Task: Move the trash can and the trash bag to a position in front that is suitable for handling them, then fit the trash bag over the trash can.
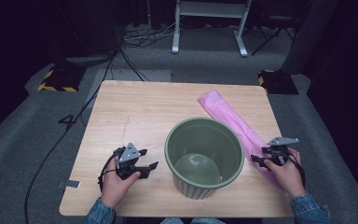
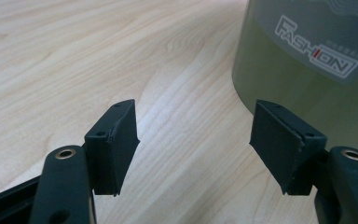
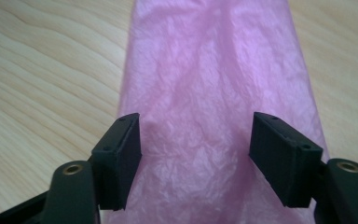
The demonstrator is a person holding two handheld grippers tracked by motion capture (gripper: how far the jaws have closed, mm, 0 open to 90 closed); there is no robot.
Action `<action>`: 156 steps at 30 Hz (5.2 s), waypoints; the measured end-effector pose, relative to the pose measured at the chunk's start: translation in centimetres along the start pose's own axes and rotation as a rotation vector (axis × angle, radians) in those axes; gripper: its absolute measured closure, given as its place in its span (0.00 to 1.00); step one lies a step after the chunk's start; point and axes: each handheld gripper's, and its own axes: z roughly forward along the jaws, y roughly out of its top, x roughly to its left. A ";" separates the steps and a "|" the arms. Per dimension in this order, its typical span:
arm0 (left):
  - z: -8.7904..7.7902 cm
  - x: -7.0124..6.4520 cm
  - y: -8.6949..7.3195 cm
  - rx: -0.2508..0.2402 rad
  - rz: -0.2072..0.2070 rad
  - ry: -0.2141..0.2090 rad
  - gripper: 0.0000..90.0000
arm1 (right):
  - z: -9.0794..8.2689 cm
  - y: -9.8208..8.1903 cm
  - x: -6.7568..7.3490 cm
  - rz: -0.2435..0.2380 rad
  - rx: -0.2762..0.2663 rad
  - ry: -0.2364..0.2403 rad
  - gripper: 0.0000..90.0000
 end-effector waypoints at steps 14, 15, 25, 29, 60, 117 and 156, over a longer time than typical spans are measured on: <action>0.1 -0.4 -0.2 0.005 -0.008 -0.015 0.35 | -2.9 -3.3 5.9 0.043 0.005 -0.046 0.37; 0.1 -0.4 -0.2 0.007 -0.008 -0.016 0.35 | -2.9 -3.3 5.9 0.043 0.005 -0.046 0.37; 0.1 -0.3 -0.2 0.011 -0.004 -0.001 0.35 | -4.6 -1.0 6.7 -0.021 -0.046 -0.004 0.30; 0.1 -0.2 -0.3 0.016 -0.008 0.003 0.34 | -3.5 1.9 5.7 -0.042 -0.034 0.004 0.25; -0.3 0.3 -1.3 0.038 -0.034 0.029 0.33 | 6.2 9.5 5.3 -0.110 0.387 0.056 0.17; -0.6 0.7 -2.1 0.037 -0.084 0.037 0.33 | -14.1 14.1 7.2 -0.367 -0.366 0.324 1.00; 0.0 0.7 -2.4 0.058 -0.084 0.023 0.32 | -19.1 22.4 15.2 -0.501 -0.637 0.496 1.00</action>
